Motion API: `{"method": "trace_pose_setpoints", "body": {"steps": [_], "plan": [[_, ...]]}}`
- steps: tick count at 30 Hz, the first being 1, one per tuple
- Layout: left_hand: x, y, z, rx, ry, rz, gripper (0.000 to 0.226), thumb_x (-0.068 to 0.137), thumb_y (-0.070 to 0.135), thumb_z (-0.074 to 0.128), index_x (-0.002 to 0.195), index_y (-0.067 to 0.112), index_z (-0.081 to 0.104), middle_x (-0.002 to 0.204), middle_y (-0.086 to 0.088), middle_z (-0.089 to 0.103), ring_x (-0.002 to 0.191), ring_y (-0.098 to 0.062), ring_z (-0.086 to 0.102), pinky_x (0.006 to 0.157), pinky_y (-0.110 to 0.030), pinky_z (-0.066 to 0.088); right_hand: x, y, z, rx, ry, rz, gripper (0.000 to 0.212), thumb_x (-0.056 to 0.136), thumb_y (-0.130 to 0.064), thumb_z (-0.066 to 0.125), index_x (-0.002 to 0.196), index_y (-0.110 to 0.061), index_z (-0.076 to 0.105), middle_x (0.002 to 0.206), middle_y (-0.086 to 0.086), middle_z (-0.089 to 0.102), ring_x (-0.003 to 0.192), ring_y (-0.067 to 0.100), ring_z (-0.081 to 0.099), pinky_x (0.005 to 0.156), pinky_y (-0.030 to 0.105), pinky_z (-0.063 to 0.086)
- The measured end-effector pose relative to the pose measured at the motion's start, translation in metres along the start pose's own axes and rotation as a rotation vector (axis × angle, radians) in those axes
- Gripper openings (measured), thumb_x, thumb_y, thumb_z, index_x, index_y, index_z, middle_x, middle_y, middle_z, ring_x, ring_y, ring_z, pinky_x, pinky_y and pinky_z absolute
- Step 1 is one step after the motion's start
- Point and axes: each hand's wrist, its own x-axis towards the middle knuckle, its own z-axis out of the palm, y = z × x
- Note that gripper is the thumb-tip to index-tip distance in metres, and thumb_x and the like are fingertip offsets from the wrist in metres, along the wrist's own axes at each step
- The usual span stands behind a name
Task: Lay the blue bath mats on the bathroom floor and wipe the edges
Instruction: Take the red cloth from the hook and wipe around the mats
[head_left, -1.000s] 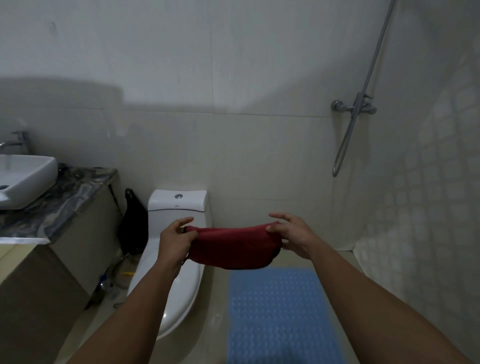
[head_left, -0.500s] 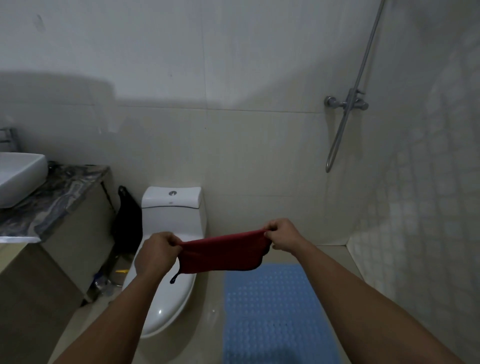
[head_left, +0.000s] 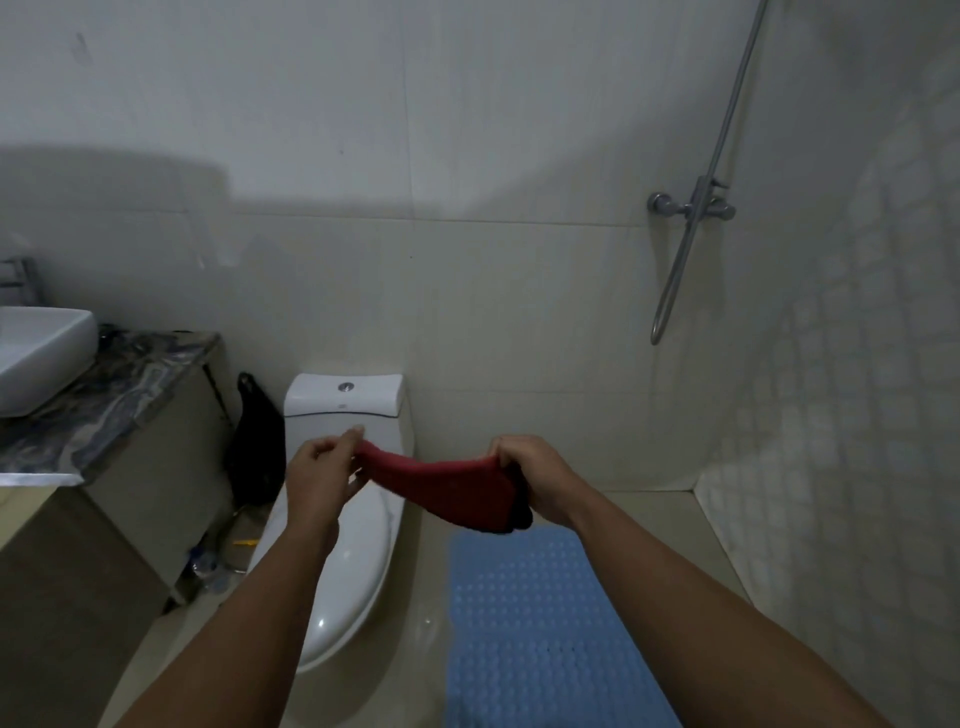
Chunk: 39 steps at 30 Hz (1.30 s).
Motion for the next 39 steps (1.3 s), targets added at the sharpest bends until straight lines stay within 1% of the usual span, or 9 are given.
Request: {"method": "trace_pose_setpoints", "body": {"steps": [5,8,12,14,17,22,27,33,39], "plan": [[-0.012,0.017,0.034,0.044,-0.322,-0.018,0.041,0.088,-0.011,0.065,0.122,0.009,0.054,0.103,-0.018,0.07,0.094,-0.028,0.069,0.076,-0.038,0.059,-0.008,-0.021,0.01,0.032,-0.141,0.014,0.025,0.076,-0.002,0.045,0.062,-0.017,0.058,0.064,0.004,0.048,0.059,0.014,0.044,0.055,0.025,0.038],[-0.015,0.019,0.048,0.18,-0.439,-0.003,0.031,0.086,-0.007,0.07,0.113,0.008,0.063,0.104,-0.02,0.074,0.099,-0.036,0.071,0.087,-0.05,0.057,-0.005,-0.022,0.01,-0.012,-0.118,-0.062,0.035,0.089,0.003,0.052,0.074,-0.021,0.073,0.081,0.008,0.064,0.076,0.016,0.059,0.066,0.026,0.05],[-0.023,0.023,0.059,0.269,-0.527,0.044,0.015,0.092,0.004,0.068,0.103,0.01,0.077,0.095,-0.009,0.078,0.089,-0.024,0.072,0.072,-0.034,0.058,-0.002,-0.02,0.0,0.028,0.039,-0.19,0.029,0.088,0.002,0.071,0.11,-0.016,0.073,0.088,0.008,0.062,0.072,0.011,0.061,0.058,0.019,0.049],[-0.024,0.023,0.062,0.293,-0.565,0.036,0.017,0.094,0.008,0.067,0.102,0.016,0.08,0.097,-0.007,0.079,0.094,-0.022,0.073,0.078,-0.036,0.059,-0.002,-0.018,-0.006,0.031,0.078,-0.182,0.041,0.085,-0.005,0.078,0.123,-0.015,0.068,0.087,0.005,0.061,0.073,0.011,0.061,0.06,0.02,0.05],[-0.027,0.023,0.07,0.367,-0.622,0.045,0.018,0.095,0.013,0.066,0.103,0.019,0.081,0.099,-0.006,0.079,0.095,-0.02,0.074,0.087,-0.039,0.059,-0.006,-0.013,-0.016,-0.013,0.096,-0.147,0.024,0.084,-0.014,0.081,0.106,-0.007,0.075,0.084,0.003,0.069,0.073,0.01,0.066,0.063,0.019,0.052],[-0.037,0.014,0.084,0.309,-0.542,0.089,0.017,0.094,0.003,0.065,0.111,0.006,0.066,0.088,-0.016,0.071,0.073,-0.012,0.07,0.07,-0.029,0.059,-0.01,-0.005,-0.03,0.032,0.183,-0.167,0.016,0.085,-0.02,0.081,0.084,-0.006,0.074,0.076,0.004,0.07,0.068,0.011,0.065,0.065,0.024,0.053],[-0.036,-0.01,0.088,0.442,-0.672,0.253,0.017,0.088,0.011,0.078,0.1,0.006,0.068,0.097,-0.014,0.075,0.088,-0.02,0.074,0.079,-0.036,0.06,-0.009,-0.006,-0.055,0.025,0.182,-0.133,0.017,0.091,-0.028,0.075,0.082,-0.013,0.073,0.076,0.002,0.071,0.068,0.011,0.066,0.063,0.025,0.053],[-0.029,-0.04,0.109,0.759,-0.736,0.338,0.022,0.088,0.033,0.078,0.108,0.029,0.069,0.103,0.012,0.074,0.095,0.0,0.069,0.086,-0.03,0.059,-0.007,0.003,-0.097,0.019,0.206,-0.093,0.024,0.095,-0.035,0.069,0.081,-0.016,0.066,0.068,0.0,0.063,0.058,0.012,0.056,0.05,0.023,0.043],[-0.019,-0.057,0.143,0.712,-0.704,0.239,0.022,0.089,0.024,0.079,0.091,0.006,0.066,0.086,0.001,0.076,0.081,-0.006,0.072,0.077,-0.031,0.058,0.01,0.051,-0.147,-0.127,0.265,-0.072,0.026,0.098,-0.029,0.065,0.083,-0.009,0.059,0.065,0.005,0.059,0.054,0.014,0.052,0.051,0.025,0.042]]}}
